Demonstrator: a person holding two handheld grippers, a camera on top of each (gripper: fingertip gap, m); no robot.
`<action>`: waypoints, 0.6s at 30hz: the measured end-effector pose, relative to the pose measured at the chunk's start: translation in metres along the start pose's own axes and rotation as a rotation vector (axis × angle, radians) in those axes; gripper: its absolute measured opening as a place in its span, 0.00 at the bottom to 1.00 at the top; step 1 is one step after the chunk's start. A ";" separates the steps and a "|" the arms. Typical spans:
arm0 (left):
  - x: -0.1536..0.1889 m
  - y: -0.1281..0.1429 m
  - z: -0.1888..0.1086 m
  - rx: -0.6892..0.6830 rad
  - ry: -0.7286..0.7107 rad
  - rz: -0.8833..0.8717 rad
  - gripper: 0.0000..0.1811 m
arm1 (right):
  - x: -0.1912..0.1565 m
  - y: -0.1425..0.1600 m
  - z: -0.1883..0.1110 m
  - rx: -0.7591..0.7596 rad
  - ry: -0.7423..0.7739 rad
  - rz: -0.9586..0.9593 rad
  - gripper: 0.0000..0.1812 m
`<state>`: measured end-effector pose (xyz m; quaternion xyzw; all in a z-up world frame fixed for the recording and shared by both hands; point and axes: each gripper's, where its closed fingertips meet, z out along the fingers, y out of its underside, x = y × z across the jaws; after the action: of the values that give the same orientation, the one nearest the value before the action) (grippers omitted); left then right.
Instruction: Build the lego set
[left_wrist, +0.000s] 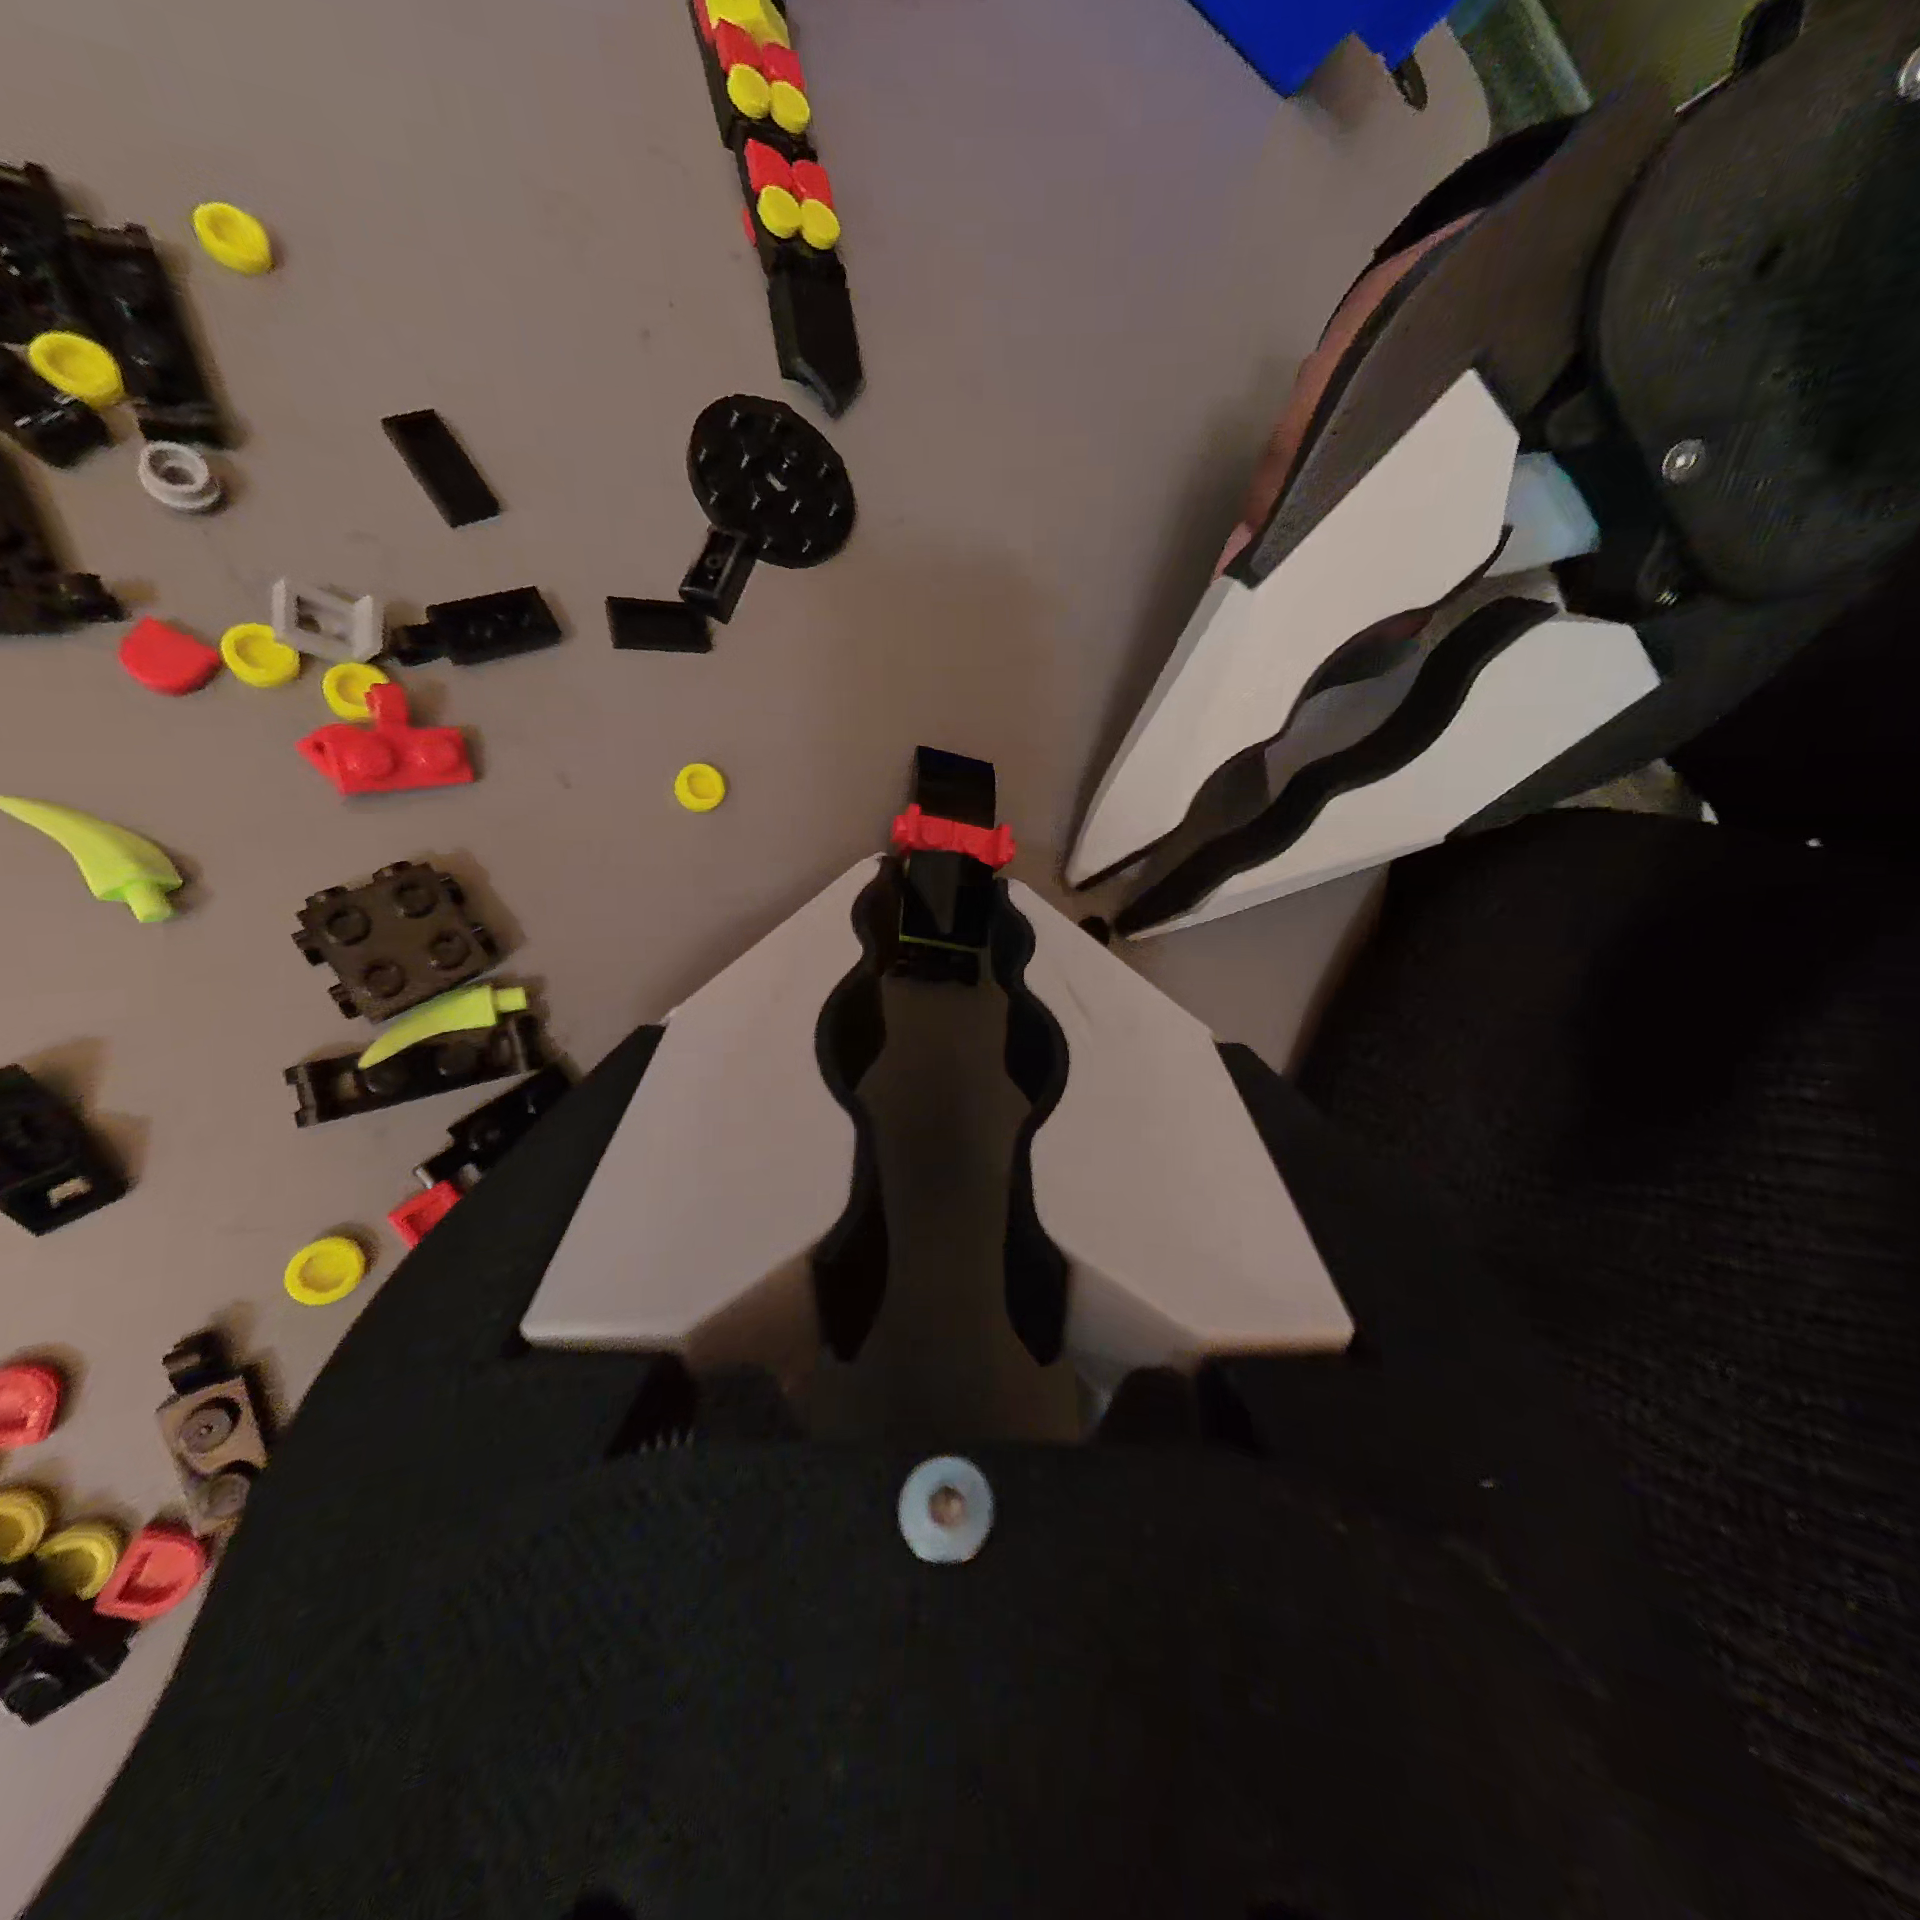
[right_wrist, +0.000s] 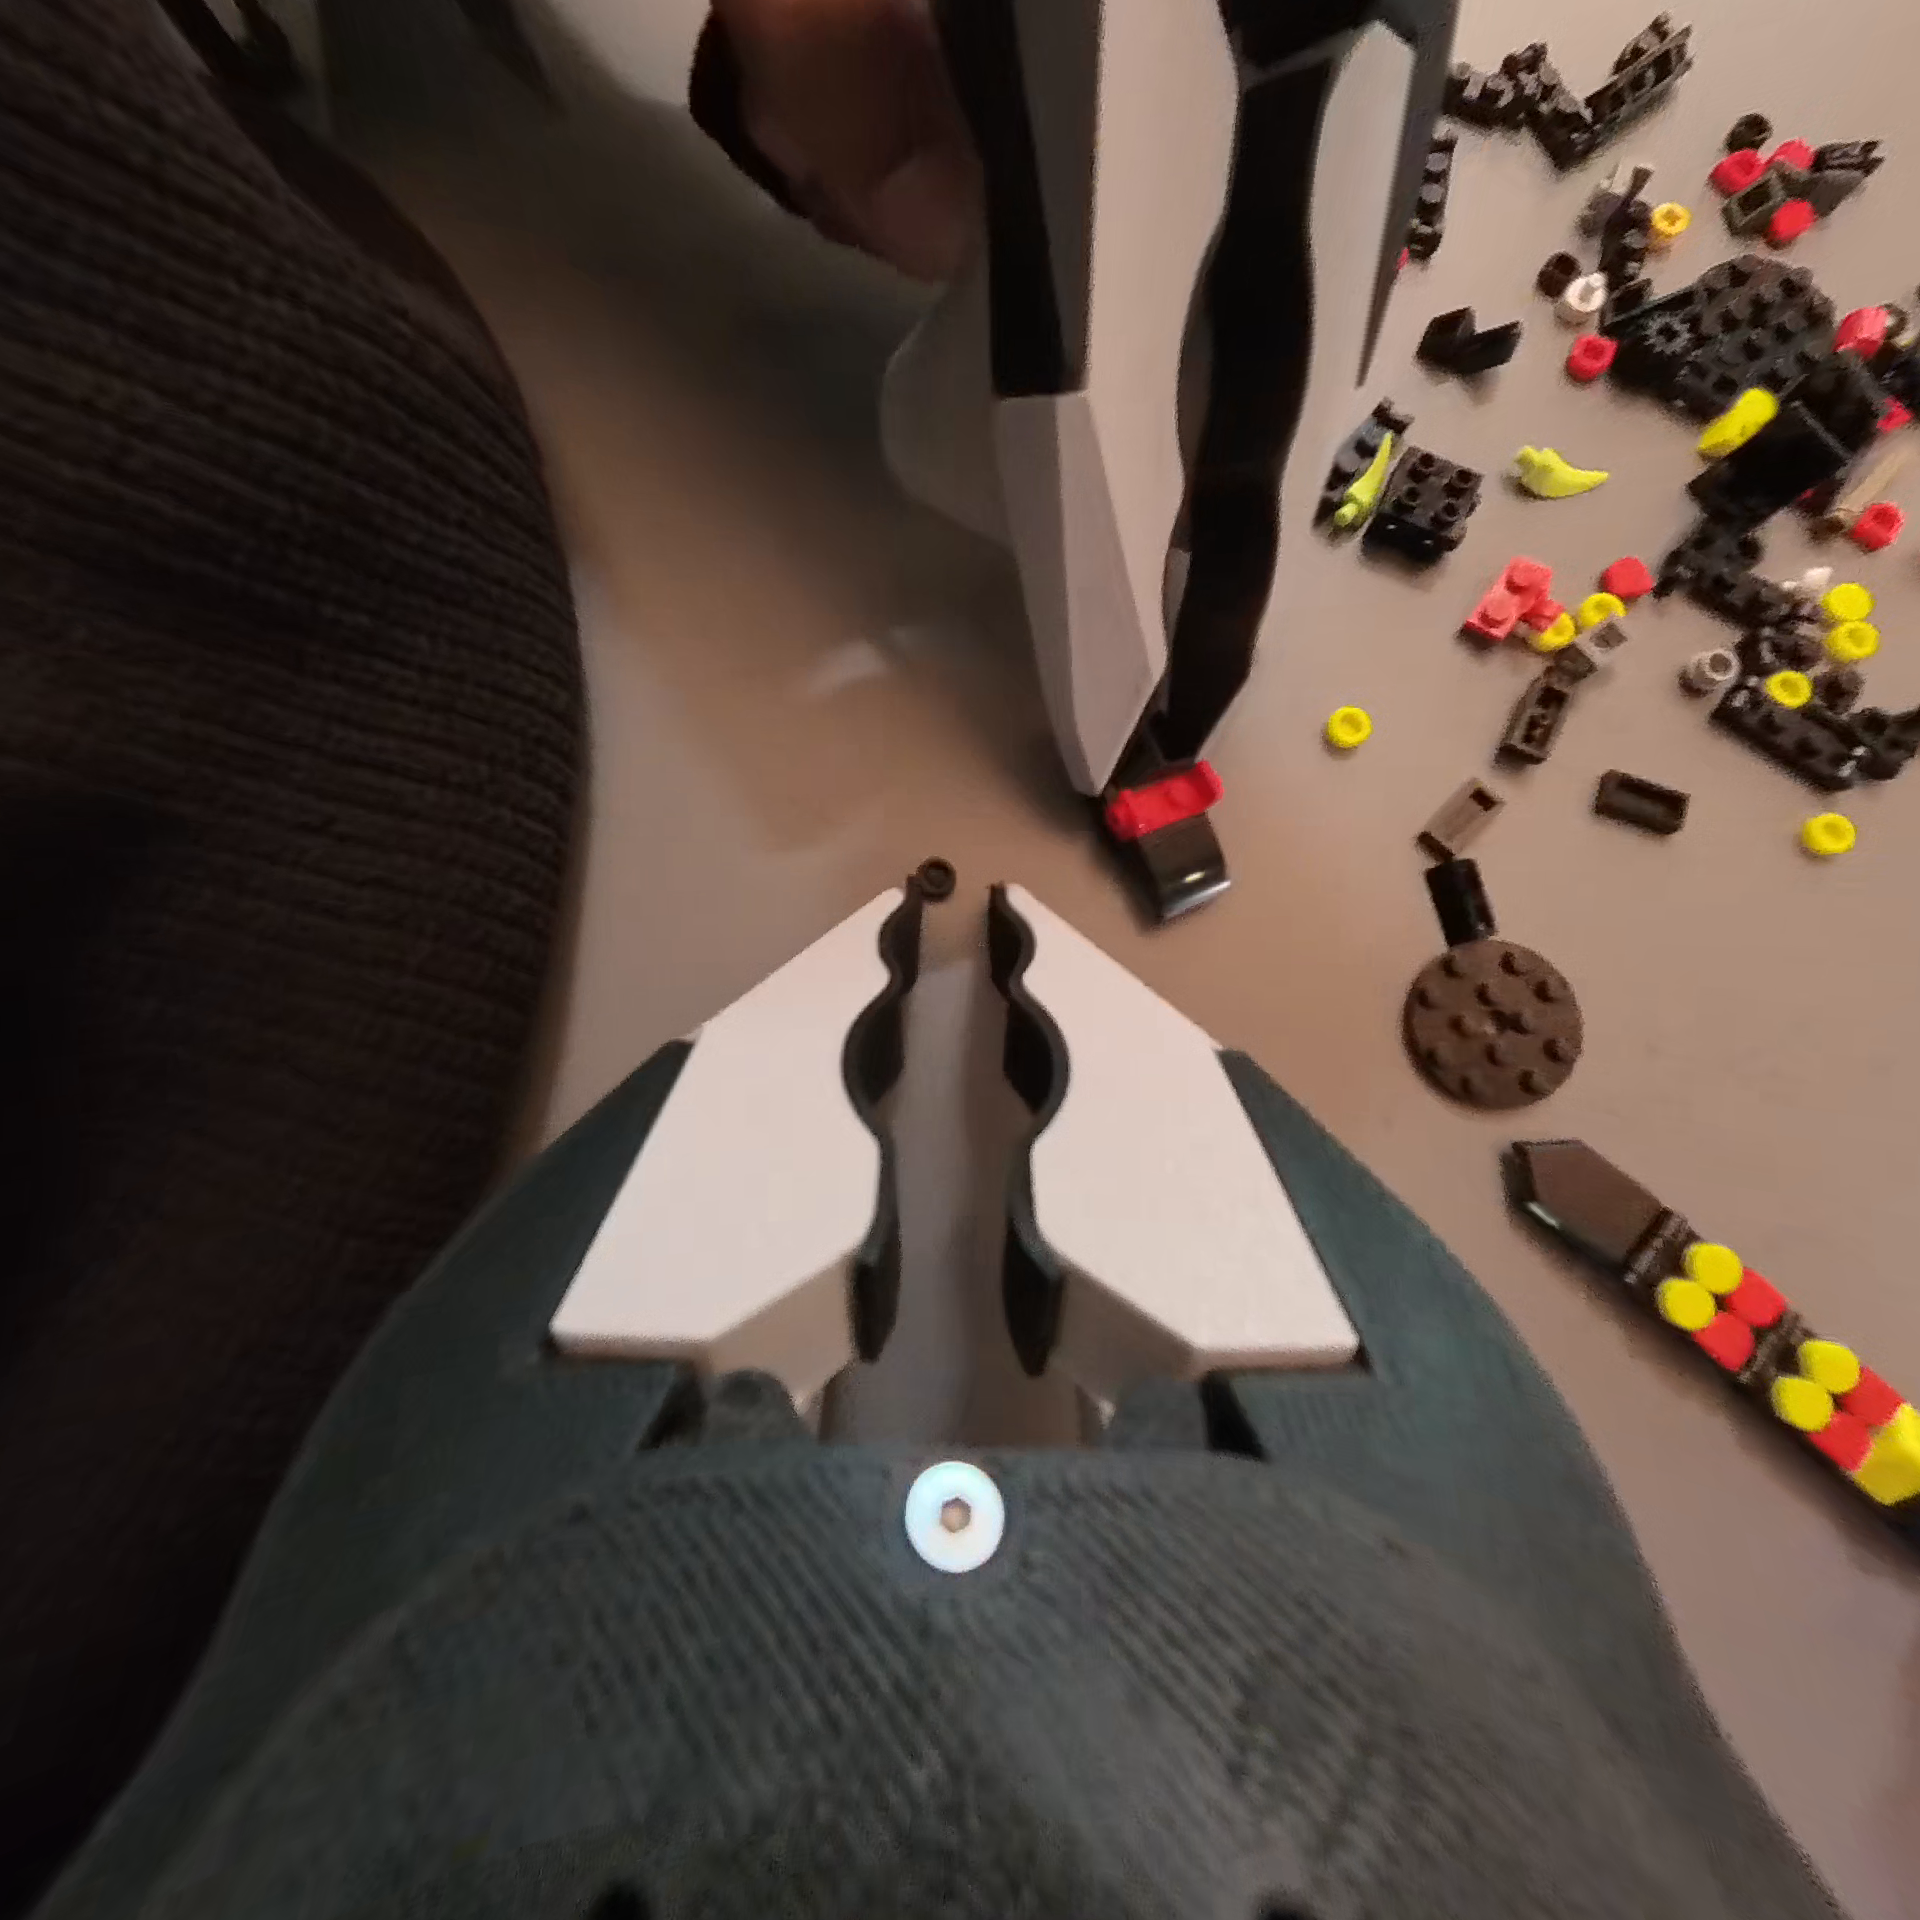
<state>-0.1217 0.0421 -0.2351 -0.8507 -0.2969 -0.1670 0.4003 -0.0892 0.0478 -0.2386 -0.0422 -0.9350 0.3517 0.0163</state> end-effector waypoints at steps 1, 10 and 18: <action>0.001 0.001 0.001 -0.005 -0.006 0.015 0.09 | 0.000 0.001 0.002 -0.009 0.004 -0.005 0.06; 0.003 -0.001 0.000 -0.003 -0.039 0.081 0.09 | -0.004 -0.004 0.007 0.011 -0.024 0.016 0.03; 0.008 -0.025 -0.015 0.146 -0.012 0.101 0.12 | 0.013 -0.017 -0.013 0.137 -0.005 0.161 0.03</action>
<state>-0.1322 0.0455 -0.2073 -0.8341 -0.2675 -0.1196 0.4673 -0.1025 0.0444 -0.2179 -0.1150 -0.9025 0.4150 -0.0115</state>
